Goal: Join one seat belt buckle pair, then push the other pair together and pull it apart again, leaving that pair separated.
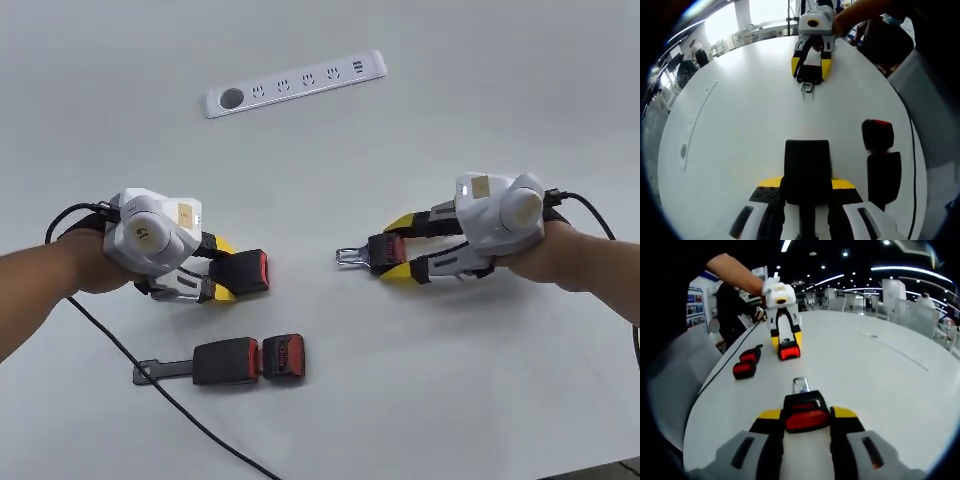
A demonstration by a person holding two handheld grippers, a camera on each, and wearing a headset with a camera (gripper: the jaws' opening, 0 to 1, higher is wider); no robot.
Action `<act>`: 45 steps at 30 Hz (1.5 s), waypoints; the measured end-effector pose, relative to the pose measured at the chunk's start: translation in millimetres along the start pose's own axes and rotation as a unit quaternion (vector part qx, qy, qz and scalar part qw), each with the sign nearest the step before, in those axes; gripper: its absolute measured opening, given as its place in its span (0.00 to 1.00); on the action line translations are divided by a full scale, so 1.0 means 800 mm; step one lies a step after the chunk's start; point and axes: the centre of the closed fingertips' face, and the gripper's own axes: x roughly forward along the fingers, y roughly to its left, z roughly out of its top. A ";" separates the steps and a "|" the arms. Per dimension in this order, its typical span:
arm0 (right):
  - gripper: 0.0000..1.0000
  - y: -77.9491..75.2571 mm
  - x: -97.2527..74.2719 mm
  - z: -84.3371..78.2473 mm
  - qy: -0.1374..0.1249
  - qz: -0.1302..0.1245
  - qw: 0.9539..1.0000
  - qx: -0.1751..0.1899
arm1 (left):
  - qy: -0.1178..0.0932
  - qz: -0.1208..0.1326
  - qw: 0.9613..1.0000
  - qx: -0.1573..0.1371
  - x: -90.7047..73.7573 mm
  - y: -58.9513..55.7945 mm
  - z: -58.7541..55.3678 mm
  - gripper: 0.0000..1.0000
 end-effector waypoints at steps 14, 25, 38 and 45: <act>0.35 0.012 0.051 0.025 -0.022 -0.003 1.000 0.011 | 0.015 -0.006 1.000 0.012 0.001 0.000 0.001 0.33; 0.35 0.024 0.089 0.038 -0.017 0.014 1.000 -0.003 | 0.022 -0.009 1.000 0.021 0.000 0.001 -0.001 0.33; 0.35 0.028 0.106 0.049 0.013 0.020 1.000 -0.020 | 0.032 -0.011 0.999 0.031 0.000 0.001 -0.003 0.33; 0.35 0.027 0.109 0.050 0.023 0.021 0.999 -0.018 | 0.036 -0.010 0.999 0.037 0.000 0.001 -0.002 0.33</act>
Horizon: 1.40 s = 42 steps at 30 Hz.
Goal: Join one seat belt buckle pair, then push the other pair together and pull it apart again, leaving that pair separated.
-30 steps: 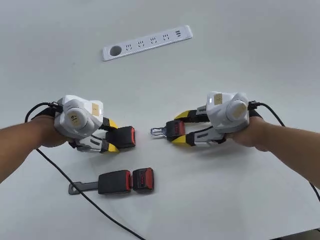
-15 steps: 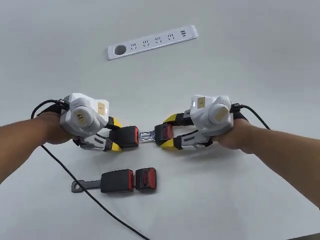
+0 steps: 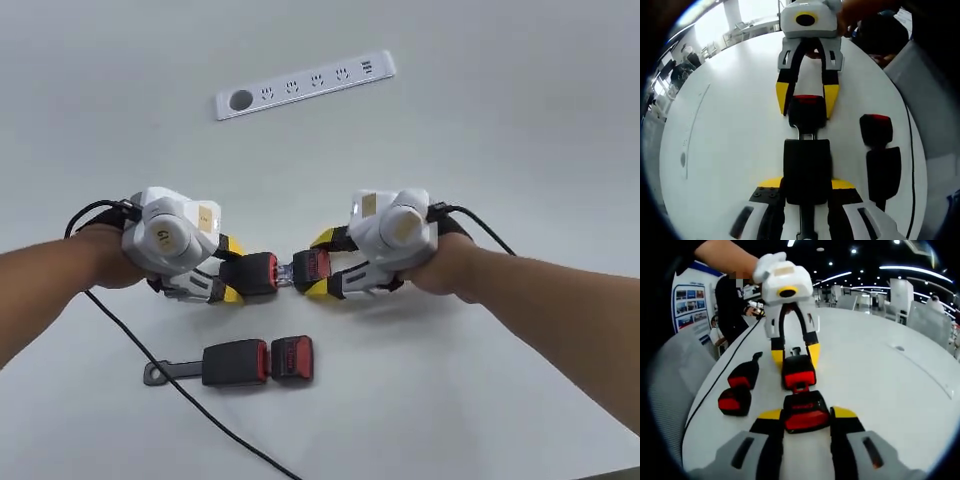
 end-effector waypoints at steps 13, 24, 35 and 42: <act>0.35 0.004 0.022 0.014 0.010 0.002 1.000 0.013 | 0.007 0.000 1.000 0.009 0.002 0.001 -0.001 0.33; 0.35 0.004 0.027 0.015 0.016 -0.013 1.000 0.022 | 0.003 0.001 1.000 -0.001 0.002 0.002 -0.002 0.33; 0.35 0.006 0.026 0.015 0.038 -0.009 0.999 0.009 | 0.002 0.002 1.000 -0.005 0.002 0.002 -0.003 0.33; 0.35 0.005 0.026 0.014 0.042 -0.012 0.999 0.006 | -0.001 0.003 1.000 -0.011 0.001 0.000 -0.001 0.33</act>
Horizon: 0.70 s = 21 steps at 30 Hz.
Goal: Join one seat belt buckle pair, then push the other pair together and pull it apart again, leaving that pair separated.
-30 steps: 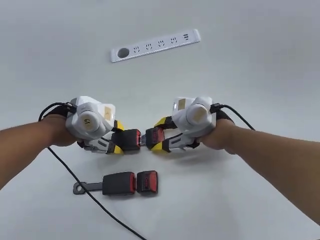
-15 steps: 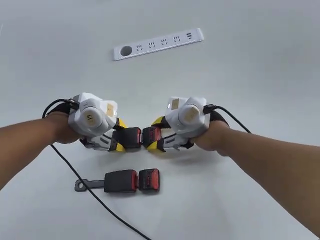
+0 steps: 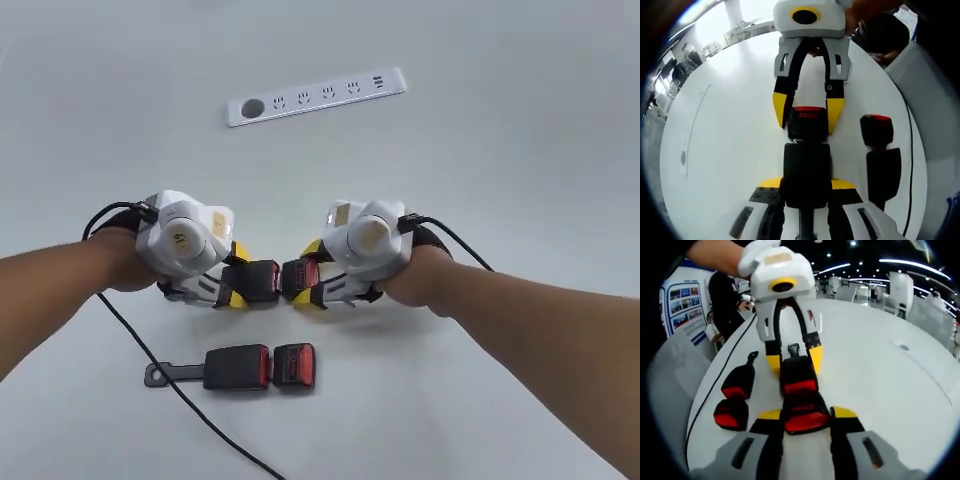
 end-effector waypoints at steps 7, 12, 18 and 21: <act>0.35 0.000 -0.001 -0.001 0.005 -0.002 1.000 -0.005 | 0.008 0.001 1.000 -0.001 0.001 0.000 0.000 0.33; 0.35 0.000 -0.001 -0.002 0.007 -0.002 1.000 -0.006 | 0.008 0.002 1.000 -0.004 0.001 0.000 -0.002 0.33; 0.35 -0.001 -0.003 -0.003 0.008 -0.004 1.000 -0.006 | 0.007 0.002 1.000 -0.005 0.000 -0.001 -0.001 0.33; 0.35 -0.001 -0.005 -0.005 0.012 -0.004 1.000 -0.011 | 0.003 0.003 1.000 -0.009 -0.001 -0.002 -0.001 0.34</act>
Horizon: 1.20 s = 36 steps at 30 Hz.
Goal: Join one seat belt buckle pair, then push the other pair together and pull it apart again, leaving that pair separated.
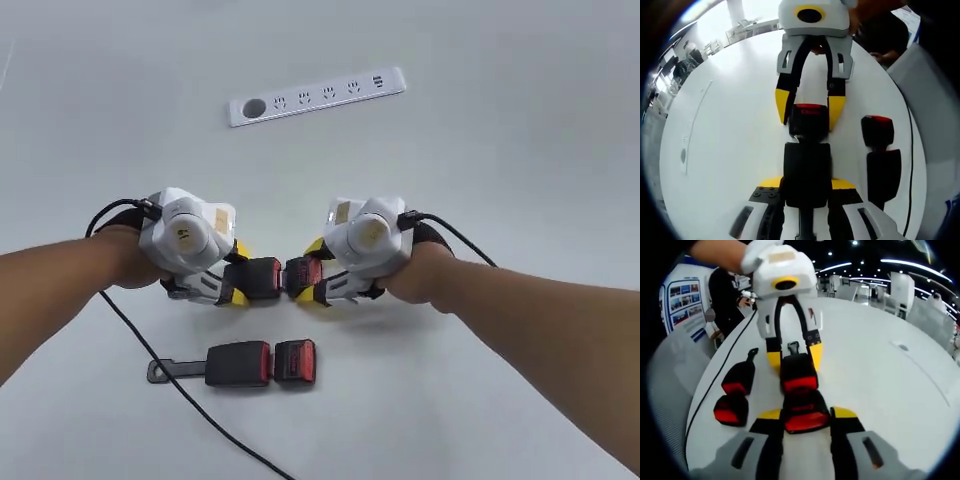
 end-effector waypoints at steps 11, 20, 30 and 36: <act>0.35 -0.003 -0.015 -0.013 0.000 -0.003 1.000 0.006 | -0.002 -0.001 1.000 -0.003 -0.001 -0.001 0.002 0.34; 0.35 -0.004 -0.030 -0.024 -0.003 -0.005 1.000 0.008 | -0.002 0.002 1.000 -0.007 -0.001 -0.002 0.003 0.34; 0.35 -0.006 -0.063 -0.047 0.001 -0.009 1.000 0.006 | -0.007 0.004 1.000 -0.009 -0.001 -0.001 0.002 0.34; 0.36 -0.010 -0.083 -0.067 0.012 -0.011 1.000 0.011 | -0.006 0.004 1.000 -0.012 -0.001 -0.001 0.002 0.34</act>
